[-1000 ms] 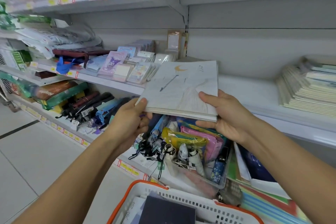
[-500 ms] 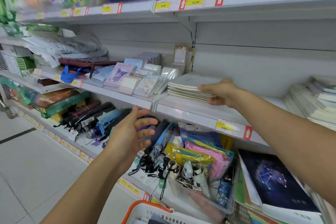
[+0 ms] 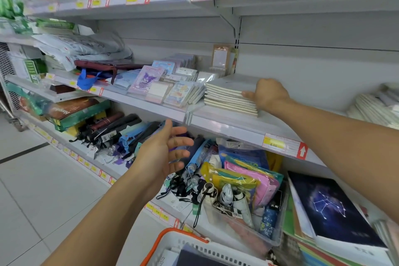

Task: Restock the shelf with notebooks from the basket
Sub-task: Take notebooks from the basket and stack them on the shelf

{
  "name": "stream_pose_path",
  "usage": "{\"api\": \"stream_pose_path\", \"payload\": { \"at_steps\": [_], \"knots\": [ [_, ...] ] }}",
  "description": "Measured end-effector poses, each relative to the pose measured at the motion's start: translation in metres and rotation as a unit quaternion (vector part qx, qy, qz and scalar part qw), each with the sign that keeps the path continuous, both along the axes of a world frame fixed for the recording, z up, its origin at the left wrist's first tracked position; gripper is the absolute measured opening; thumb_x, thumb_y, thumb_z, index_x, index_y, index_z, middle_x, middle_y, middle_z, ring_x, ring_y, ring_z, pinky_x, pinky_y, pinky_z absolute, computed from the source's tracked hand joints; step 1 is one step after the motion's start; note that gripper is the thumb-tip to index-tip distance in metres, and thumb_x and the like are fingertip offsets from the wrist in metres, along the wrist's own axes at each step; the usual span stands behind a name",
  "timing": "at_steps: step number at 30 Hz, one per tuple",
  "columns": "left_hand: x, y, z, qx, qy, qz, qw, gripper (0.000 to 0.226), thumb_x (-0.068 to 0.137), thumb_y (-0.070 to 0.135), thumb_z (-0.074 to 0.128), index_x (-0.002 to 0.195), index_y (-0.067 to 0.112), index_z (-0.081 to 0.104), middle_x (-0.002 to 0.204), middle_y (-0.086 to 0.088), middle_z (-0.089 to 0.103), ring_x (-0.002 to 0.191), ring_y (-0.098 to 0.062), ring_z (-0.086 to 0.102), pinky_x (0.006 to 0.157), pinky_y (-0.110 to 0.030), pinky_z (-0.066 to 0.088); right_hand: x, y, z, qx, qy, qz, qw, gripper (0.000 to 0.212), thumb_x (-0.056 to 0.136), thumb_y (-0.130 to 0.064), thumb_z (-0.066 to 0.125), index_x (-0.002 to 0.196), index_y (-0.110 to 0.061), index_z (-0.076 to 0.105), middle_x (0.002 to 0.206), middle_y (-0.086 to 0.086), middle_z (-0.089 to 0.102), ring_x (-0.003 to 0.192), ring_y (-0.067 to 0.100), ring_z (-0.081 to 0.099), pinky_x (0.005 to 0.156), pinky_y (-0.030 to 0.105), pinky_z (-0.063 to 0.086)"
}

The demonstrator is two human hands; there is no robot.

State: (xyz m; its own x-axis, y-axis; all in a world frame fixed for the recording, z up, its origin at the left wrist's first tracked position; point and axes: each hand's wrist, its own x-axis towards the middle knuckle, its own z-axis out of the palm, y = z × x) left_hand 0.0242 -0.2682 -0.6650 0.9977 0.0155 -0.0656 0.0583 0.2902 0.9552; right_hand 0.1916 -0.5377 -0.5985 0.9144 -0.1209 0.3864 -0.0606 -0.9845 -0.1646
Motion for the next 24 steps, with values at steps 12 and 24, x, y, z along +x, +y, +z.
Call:
{"api": "stream_pose_path", "payload": {
  "at_steps": [12, 24],
  "knots": [
    [-0.023, -0.012, -0.056, 0.634, 0.086, -0.326, 0.696, 0.040, 0.097, 0.050, 0.047, 0.113, 0.015, 0.059, 0.102, -0.005, 0.069, 0.089, -0.023, 0.070, 0.074, -0.035, 0.058, -0.208, 0.059, -0.266, 0.026, 0.487, 0.279, 0.828, 0.046, 0.088, -0.045, 0.073, 0.115, -0.008, 0.067, 0.111, 0.012, 0.072, 0.095, 0.017, 0.068, 0.079, 0.030, 0.052],
    [-0.021, -0.009, -0.069, 0.650, 0.091, -0.386, 0.649, 0.041, 0.097, 0.048, 0.048, 0.125, 0.019, 0.057, 0.108, 0.001, 0.068, 0.099, -0.018, 0.067, 0.082, -0.034, 0.055, -0.250, 0.023, -0.383, 0.545, 0.457, -0.042, 0.702, 0.054, 0.064, -0.042, 0.091, 0.113, -0.029, 0.069, 0.107, -0.017, 0.066, 0.102, 0.010, 0.059, 0.087, 0.034, 0.044]
  ]
}}
